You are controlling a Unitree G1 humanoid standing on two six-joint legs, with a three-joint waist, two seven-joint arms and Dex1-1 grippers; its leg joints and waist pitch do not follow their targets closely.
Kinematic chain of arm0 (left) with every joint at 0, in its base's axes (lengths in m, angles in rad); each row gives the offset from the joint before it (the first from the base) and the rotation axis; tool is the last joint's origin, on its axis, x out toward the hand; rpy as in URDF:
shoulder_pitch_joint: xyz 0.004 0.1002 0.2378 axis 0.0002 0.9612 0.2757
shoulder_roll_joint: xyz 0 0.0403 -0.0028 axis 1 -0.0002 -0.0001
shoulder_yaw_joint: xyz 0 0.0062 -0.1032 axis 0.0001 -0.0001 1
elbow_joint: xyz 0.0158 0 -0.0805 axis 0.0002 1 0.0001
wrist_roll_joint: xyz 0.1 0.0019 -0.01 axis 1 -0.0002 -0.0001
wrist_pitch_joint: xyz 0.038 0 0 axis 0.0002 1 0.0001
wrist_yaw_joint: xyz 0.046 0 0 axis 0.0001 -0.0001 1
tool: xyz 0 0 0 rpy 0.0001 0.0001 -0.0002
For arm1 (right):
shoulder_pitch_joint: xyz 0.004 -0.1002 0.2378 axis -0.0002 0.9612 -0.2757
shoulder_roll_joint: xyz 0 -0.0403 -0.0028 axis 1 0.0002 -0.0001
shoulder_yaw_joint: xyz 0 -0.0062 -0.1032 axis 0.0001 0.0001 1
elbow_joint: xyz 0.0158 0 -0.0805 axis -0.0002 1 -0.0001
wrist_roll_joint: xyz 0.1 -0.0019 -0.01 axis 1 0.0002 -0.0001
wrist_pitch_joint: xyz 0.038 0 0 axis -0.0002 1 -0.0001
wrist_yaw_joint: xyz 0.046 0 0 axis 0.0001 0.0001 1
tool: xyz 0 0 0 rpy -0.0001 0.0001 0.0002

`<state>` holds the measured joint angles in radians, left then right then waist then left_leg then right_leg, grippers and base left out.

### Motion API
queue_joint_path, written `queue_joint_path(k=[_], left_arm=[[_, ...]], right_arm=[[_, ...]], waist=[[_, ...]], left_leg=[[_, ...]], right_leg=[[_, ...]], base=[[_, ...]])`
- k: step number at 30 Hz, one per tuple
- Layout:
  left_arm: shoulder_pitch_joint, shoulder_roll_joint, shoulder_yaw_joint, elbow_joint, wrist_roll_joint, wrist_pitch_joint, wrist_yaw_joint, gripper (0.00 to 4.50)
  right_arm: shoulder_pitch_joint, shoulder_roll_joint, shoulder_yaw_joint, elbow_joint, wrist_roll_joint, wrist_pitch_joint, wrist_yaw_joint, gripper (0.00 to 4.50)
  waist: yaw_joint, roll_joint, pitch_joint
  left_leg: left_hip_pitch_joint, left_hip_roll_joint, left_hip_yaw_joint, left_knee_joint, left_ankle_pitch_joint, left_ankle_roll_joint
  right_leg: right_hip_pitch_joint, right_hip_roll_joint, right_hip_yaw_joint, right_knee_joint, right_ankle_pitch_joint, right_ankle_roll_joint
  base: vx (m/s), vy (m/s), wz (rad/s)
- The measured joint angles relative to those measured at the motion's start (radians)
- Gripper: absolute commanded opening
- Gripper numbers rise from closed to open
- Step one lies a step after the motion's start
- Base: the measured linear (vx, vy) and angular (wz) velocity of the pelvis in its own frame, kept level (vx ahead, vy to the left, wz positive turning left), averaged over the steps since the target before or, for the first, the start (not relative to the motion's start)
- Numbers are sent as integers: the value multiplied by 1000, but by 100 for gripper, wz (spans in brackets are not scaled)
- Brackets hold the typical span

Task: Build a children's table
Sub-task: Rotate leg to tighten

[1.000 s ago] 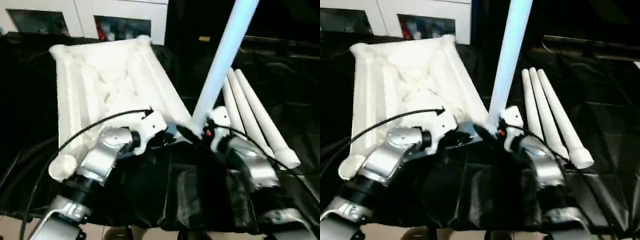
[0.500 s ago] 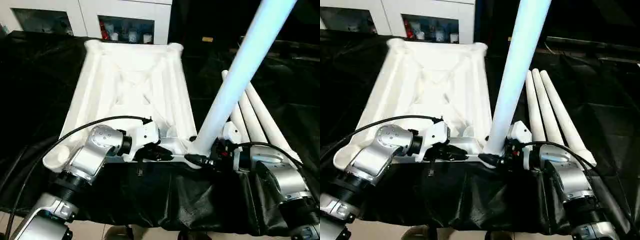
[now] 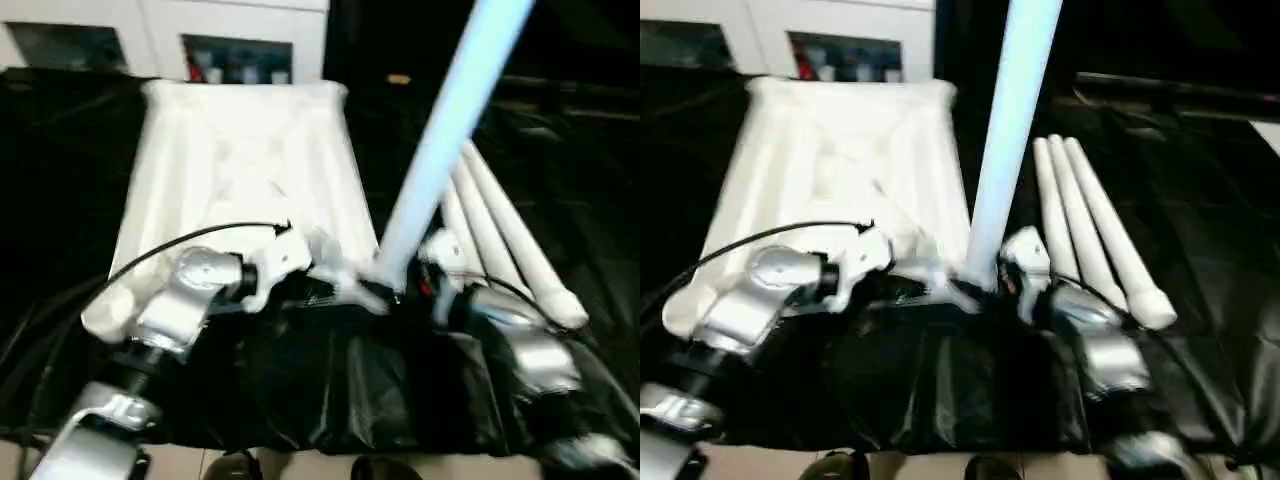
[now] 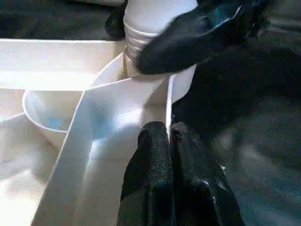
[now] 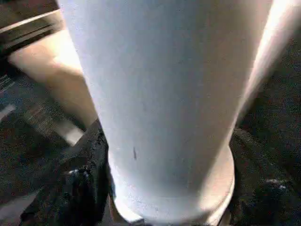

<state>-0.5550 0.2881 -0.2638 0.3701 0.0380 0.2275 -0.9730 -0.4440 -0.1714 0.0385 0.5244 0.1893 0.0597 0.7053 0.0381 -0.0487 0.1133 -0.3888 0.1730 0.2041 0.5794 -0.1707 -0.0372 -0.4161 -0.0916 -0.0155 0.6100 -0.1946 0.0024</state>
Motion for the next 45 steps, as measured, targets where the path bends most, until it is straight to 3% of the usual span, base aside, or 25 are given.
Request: queue_joint_path(k=[7,9,14,19,23,33,45], left_arm=[[5,-104,26,-37,47,103,211,0],[22,-125,34,-61,47,116,235,0],[33,-133,34,-76,46,120,242,0],[33,-102,27,-83,28,119,180,0],[34,-46,12,-90,-2,97,65,0],[26,53,-24,-69,-51,29,-165,0],[-6,98,-52,-14,-66,-34,-287,0]], right_arm=[[-114,99,-39,151,-43,-52,-280,277],[-127,111,-49,173,-44,-68,-298,333],[-129,117,-61,196,-43,-104,-273,390],[-120,78,-48,194,-34,-115,-147,390],[-54,-10,-10,107,-14,-99,50,390],[43,-195,79,-87,14,15,384,390],[69,-207,109,-159,17,70,442,289]], waist=[[-3,1,-1],[-2,1,-1],[0,-1,-2],[3,-1,-2],[17,-1,-2],[45,0,-2],[52,-1,-2]], left_leg=[[1,0,0,-2,0,0],[0,0,0,-2,2,6],[-1,0,0,-2,1,7],[-1,0,0,-1,1,7],[-2,0,0,-1,1,7],[0,1,0,2,0,5],[1,1,0,3,-1,3]], right_leg=[[0,0,0,0,0,0],[-1,0,-1,-1,0,1],[-2,0,-1,-1,-1,1],[-1,0,-1,0,-1,1],[-2,0,-1,0,-1,1],[2,0,-1,1,0,0],[5,0,-1,1,0,0]], base=[[0,0,0],[0,0,0],[0,0,0],[0,0,0],[0,0,0],[0,0,0],[0,0,0]])
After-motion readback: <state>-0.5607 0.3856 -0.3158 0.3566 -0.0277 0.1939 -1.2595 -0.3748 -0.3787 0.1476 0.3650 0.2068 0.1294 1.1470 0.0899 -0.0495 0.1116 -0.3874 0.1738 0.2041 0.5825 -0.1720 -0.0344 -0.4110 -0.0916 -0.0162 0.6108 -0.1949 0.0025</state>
